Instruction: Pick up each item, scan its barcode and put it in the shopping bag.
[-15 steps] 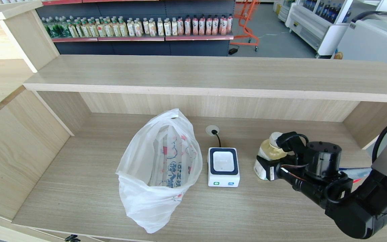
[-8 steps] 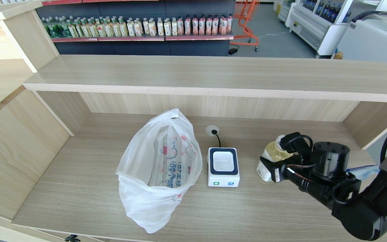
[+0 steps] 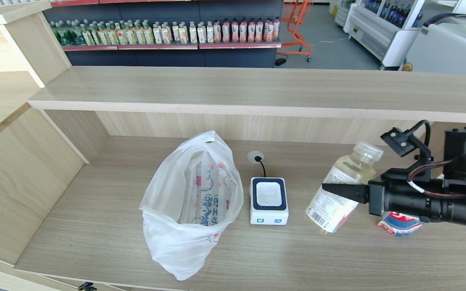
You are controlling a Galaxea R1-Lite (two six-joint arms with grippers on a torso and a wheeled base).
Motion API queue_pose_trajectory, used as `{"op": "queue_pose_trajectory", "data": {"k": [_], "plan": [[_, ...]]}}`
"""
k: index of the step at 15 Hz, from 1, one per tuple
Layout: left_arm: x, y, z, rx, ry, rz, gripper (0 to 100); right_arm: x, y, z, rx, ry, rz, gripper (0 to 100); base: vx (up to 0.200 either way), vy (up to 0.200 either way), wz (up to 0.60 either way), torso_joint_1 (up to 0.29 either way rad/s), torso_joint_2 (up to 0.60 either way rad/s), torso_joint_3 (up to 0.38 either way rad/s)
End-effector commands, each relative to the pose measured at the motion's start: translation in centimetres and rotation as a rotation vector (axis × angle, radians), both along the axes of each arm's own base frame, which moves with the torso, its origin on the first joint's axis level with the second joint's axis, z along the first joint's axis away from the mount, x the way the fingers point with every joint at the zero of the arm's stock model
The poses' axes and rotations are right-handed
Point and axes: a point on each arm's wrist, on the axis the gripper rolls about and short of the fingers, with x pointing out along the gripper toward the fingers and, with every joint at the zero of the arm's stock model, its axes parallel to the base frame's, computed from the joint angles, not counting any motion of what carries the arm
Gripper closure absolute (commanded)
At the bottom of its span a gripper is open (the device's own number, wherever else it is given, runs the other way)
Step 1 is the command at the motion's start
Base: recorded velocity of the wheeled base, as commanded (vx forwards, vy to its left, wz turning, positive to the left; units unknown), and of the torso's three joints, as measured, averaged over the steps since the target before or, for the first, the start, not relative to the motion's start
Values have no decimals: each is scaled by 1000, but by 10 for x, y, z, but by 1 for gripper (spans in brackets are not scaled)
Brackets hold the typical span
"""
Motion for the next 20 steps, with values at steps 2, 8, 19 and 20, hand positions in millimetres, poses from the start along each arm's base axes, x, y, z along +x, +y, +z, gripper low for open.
{"op": "queue_pose_trajectory", "data": {"k": [2,8,19,20], "plan": [[0,0,0,0,2,1,0,-39,-7,45,107,-139,188,100,0,0,0,0,0,0],[0,0,0,0,2,1,0,-60,8,50,195,-74,401,100,0,0,0,0,0,0],[0,0,0,0,0,1,0,-67,16,56,241,-32,501,100,0,0,0,0,0,0],[0,0,0,0,2,1,0,-67,17,56,242,-35,503,100,0,0,0,0,0,0]]}}
